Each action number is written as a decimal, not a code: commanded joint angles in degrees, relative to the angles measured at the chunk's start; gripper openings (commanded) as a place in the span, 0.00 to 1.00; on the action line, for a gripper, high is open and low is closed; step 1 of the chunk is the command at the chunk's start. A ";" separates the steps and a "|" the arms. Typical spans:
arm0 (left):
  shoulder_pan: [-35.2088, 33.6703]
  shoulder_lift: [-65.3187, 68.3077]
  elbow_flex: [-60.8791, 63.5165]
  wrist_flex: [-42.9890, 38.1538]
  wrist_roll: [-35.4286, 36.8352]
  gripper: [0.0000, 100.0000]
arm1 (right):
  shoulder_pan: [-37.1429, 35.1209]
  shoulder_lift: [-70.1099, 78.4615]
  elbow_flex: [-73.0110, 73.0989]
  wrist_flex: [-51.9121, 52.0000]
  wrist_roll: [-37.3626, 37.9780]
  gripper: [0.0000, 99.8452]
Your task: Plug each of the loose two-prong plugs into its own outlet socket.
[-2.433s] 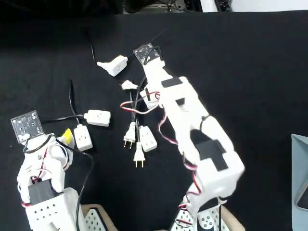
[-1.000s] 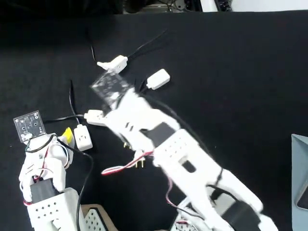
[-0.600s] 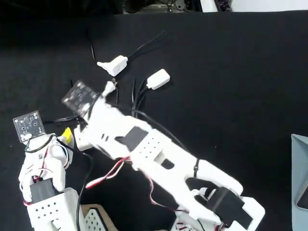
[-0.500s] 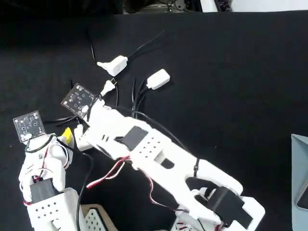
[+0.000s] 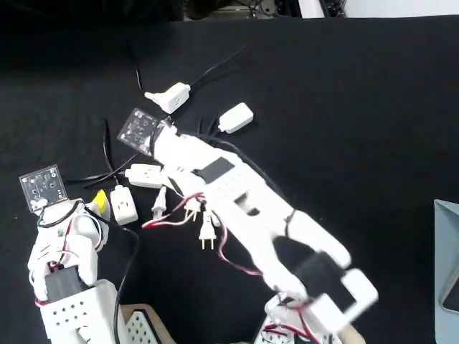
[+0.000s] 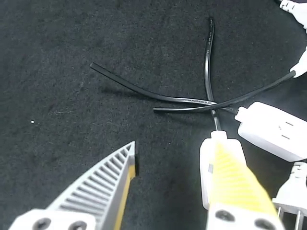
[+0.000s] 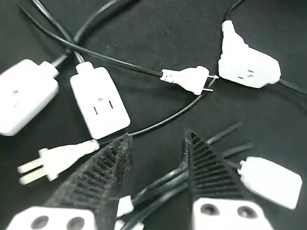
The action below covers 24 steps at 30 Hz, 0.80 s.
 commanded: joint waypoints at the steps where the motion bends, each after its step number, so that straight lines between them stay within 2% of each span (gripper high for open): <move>1: -0.40 -0.35 -0.48 -1.32 -0.70 0.25 | 0.97 5.93 -6.29 -5.27 1.76 0.17; 5: -0.40 -0.35 -0.48 -1.32 -0.70 0.25 | 1.05 12.97 -11.47 -7.82 1.76 0.20; 11: -0.40 -0.35 -0.48 -1.32 -0.70 0.25 | 1.05 19.38 -16.57 -8.70 1.93 0.38; 16: -0.40 -0.35 -0.48 -1.32 -0.70 0.25 | 1.05 23.25 -18.07 -9.14 7.91 0.37; 24: -0.40 -0.35 -0.48 -1.32 -0.70 0.25 | 1.05 31.43 -27.30 -9.14 8.09 0.36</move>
